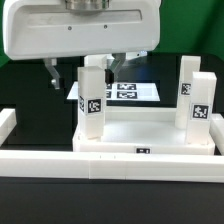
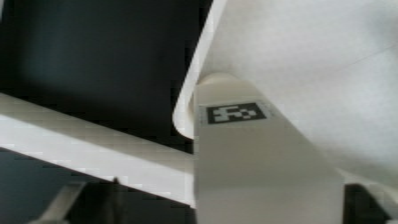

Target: Assemble desk

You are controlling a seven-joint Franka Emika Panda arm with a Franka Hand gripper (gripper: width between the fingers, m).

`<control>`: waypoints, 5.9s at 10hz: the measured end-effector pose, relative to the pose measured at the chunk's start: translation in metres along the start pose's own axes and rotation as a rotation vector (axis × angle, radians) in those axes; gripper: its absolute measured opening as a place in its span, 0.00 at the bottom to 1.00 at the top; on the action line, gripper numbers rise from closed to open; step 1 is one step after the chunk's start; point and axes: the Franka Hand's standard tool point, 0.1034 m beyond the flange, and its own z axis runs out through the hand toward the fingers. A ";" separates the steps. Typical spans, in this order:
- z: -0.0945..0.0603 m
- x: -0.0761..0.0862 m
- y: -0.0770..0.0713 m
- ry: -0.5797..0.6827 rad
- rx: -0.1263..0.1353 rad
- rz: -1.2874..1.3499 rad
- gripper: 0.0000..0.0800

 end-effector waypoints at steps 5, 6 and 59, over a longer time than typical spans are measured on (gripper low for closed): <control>0.001 -0.001 0.001 -0.001 0.002 0.050 0.36; 0.001 -0.001 0.001 -0.001 0.002 0.121 0.36; 0.008 0.000 -0.001 0.050 -0.010 0.255 0.36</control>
Offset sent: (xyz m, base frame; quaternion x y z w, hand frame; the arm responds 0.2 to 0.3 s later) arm 0.0000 0.0000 0.0000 0.0000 0.0000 0.0650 0.9979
